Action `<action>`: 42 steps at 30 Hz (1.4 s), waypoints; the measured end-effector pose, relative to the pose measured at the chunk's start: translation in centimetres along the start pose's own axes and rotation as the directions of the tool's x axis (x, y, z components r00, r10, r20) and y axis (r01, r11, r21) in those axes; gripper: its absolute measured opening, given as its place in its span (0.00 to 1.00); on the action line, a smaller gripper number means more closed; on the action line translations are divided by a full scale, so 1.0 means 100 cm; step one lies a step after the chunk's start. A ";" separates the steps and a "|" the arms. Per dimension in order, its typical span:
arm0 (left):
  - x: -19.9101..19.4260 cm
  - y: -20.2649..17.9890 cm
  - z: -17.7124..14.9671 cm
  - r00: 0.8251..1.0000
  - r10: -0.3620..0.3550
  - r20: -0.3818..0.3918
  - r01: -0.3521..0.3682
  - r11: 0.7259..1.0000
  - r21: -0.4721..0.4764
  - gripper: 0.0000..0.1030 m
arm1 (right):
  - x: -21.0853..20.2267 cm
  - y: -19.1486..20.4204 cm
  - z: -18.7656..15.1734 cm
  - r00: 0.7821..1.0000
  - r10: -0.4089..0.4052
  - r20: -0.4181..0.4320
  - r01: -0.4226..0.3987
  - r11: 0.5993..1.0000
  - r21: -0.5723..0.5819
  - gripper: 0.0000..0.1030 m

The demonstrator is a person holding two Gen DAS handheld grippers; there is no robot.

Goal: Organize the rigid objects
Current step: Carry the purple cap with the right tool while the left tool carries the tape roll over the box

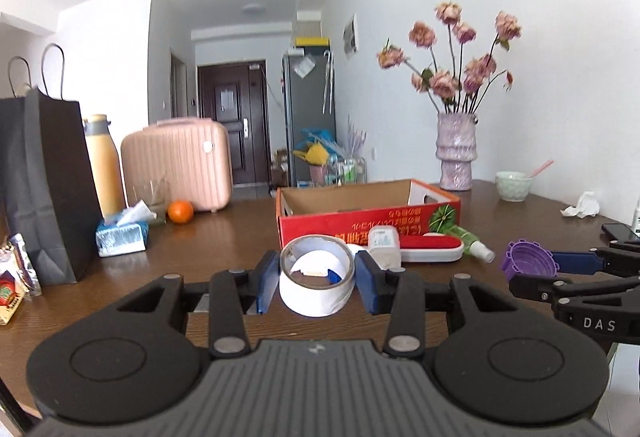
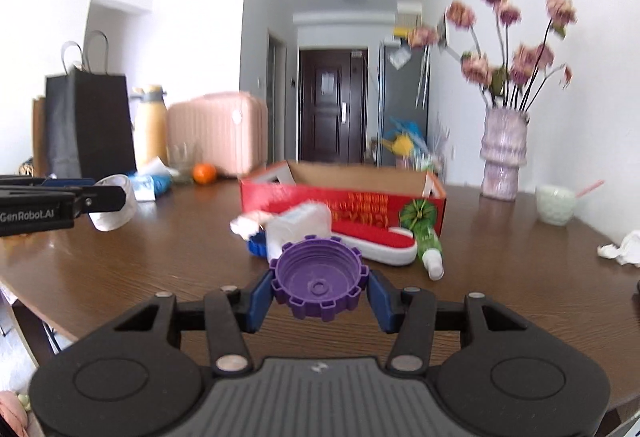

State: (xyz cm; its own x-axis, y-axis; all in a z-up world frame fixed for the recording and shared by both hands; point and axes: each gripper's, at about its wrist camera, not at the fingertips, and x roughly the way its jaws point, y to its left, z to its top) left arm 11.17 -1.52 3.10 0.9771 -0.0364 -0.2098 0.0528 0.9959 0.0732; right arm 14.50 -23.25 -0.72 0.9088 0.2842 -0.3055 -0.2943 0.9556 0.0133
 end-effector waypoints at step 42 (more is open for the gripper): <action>0.233 0.041 0.137 0.996 -0.032 0.079 0.034 0.999 -0.016 0.41 | 0.168 -0.107 0.164 0.996 0.022 0.088 -0.023 1.000 0.013 0.49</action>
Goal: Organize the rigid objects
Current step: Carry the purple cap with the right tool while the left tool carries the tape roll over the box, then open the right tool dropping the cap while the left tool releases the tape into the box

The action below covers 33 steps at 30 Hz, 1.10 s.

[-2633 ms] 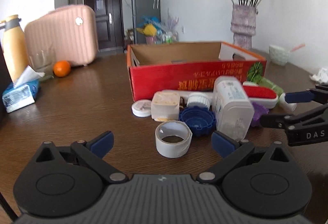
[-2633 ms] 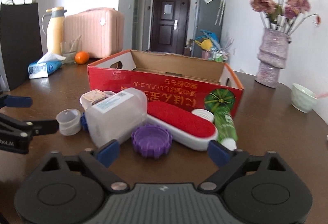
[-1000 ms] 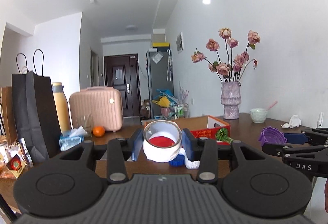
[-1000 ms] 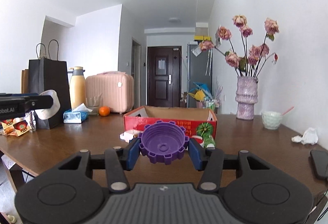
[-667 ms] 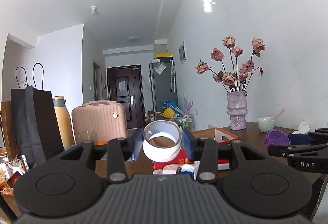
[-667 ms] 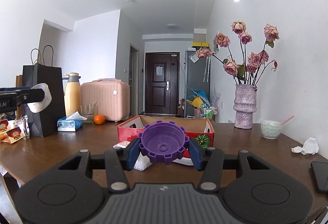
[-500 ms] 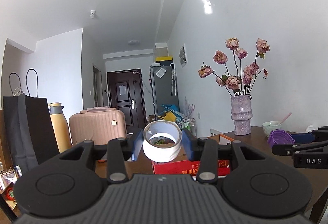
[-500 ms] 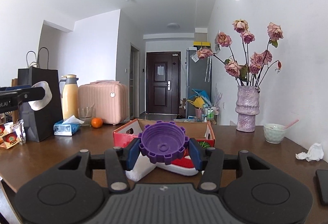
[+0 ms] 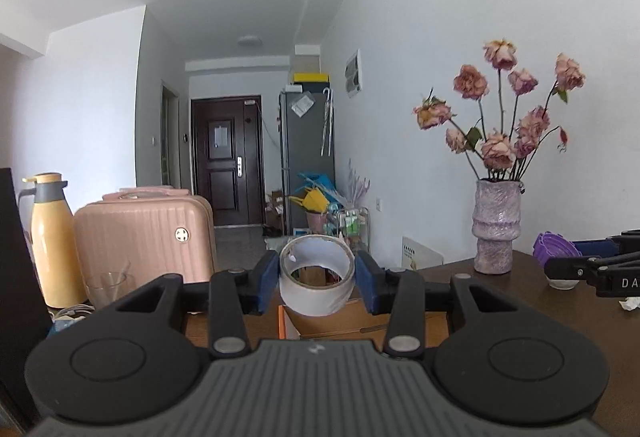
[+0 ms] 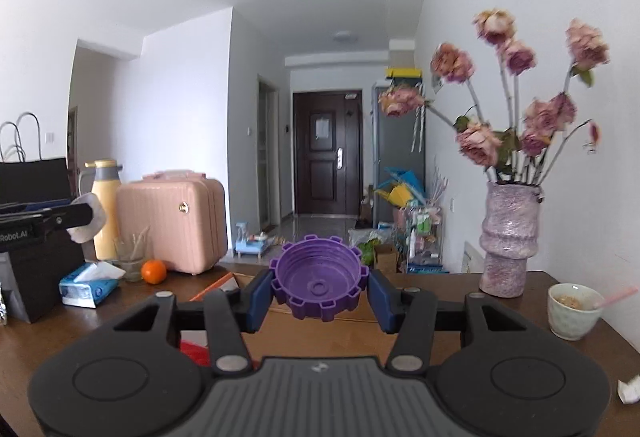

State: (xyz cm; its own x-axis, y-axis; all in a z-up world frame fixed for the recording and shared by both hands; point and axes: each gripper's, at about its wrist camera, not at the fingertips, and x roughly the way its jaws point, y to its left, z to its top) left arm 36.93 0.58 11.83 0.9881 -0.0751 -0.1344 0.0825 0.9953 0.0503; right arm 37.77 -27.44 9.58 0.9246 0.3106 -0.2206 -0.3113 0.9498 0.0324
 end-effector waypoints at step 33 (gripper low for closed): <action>0.248 0.022 0.000 0.780 -0.097 -0.619 0.101 0.994 -0.029 0.84 | 0.284 -0.034 0.021 0.810 -0.081 -0.581 -0.063 0.973 -0.223 0.79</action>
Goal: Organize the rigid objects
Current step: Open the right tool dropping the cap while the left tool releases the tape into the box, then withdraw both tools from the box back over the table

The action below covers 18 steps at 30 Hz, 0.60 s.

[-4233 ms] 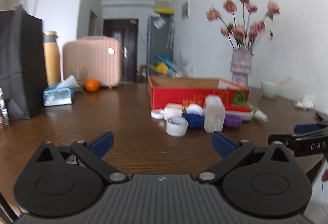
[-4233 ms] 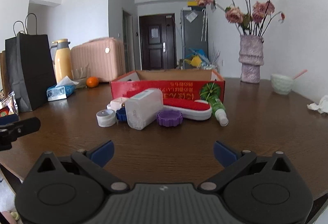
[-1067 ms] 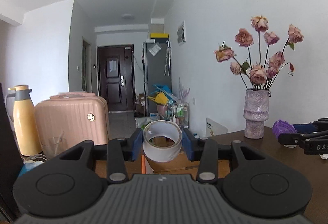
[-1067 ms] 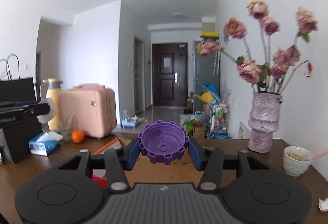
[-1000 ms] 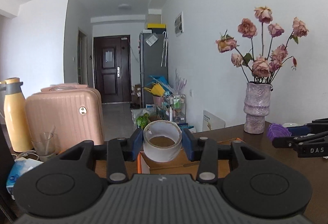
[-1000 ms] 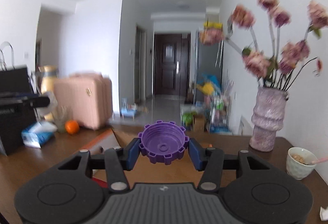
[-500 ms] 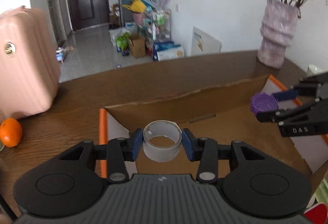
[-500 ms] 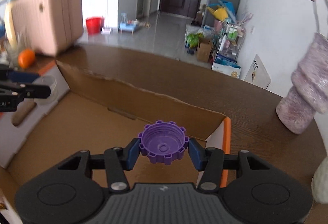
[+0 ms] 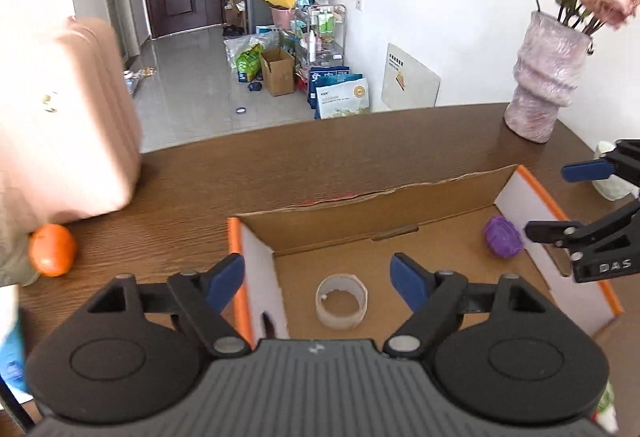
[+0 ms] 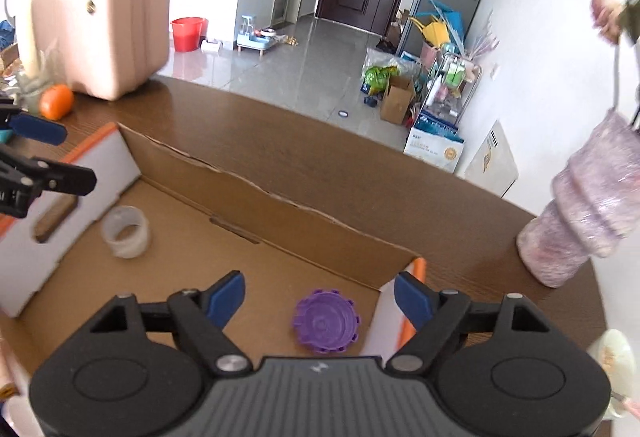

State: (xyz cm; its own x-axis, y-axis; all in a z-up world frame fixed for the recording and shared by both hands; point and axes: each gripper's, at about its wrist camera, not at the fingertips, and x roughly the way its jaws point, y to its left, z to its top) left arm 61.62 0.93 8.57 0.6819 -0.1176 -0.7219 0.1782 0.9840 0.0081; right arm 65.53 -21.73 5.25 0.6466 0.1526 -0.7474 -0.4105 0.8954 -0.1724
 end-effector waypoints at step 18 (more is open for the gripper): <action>-0.240 -0.027 -0.123 0.875 0.128 0.467 -0.091 0.991 -0.102 1.00 | -0.259 0.056 -0.094 0.893 -0.092 0.441 0.058 0.994 0.089 1.00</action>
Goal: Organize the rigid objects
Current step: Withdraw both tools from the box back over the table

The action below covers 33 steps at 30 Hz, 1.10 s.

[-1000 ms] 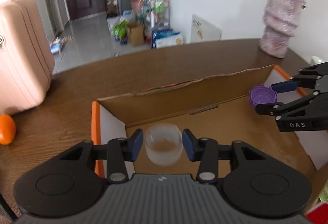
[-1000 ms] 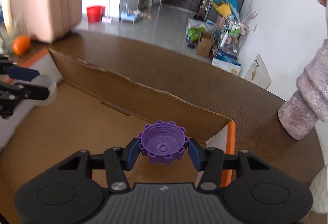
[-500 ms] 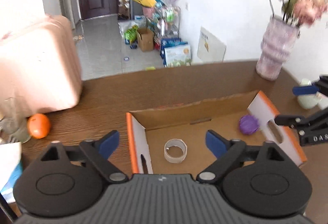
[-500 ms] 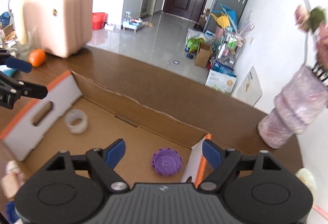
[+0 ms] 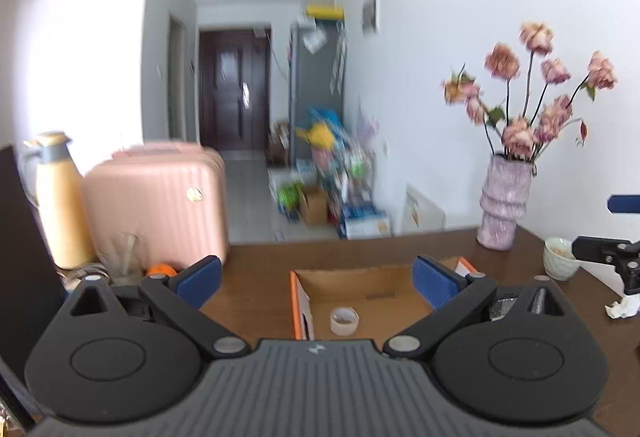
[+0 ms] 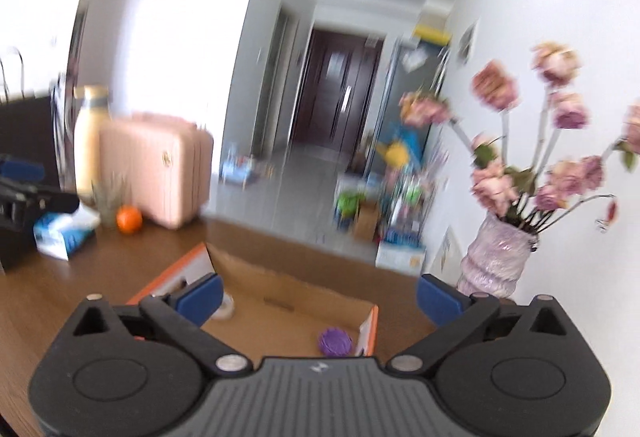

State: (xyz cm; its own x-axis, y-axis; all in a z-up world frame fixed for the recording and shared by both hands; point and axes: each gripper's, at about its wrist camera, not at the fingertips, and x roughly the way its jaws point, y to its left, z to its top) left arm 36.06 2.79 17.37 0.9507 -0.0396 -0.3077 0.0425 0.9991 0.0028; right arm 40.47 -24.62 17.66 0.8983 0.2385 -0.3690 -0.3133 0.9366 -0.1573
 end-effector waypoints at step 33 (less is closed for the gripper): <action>-0.199 -0.001 -0.243 0.985 0.139 0.107 -0.138 0.990 -0.015 1.00 | -0.197 0.104 -0.260 0.979 -0.037 0.201 -0.012 0.971 0.239 1.00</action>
State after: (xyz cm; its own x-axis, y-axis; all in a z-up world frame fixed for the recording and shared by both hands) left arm 9.61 3.84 0.34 0.9747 0.0979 -0.2009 -0.0937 0.9951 0.0306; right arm 11.50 -26.26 -0.50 0.9529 0.2506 -0.1709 -0.2418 0.9678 0.0704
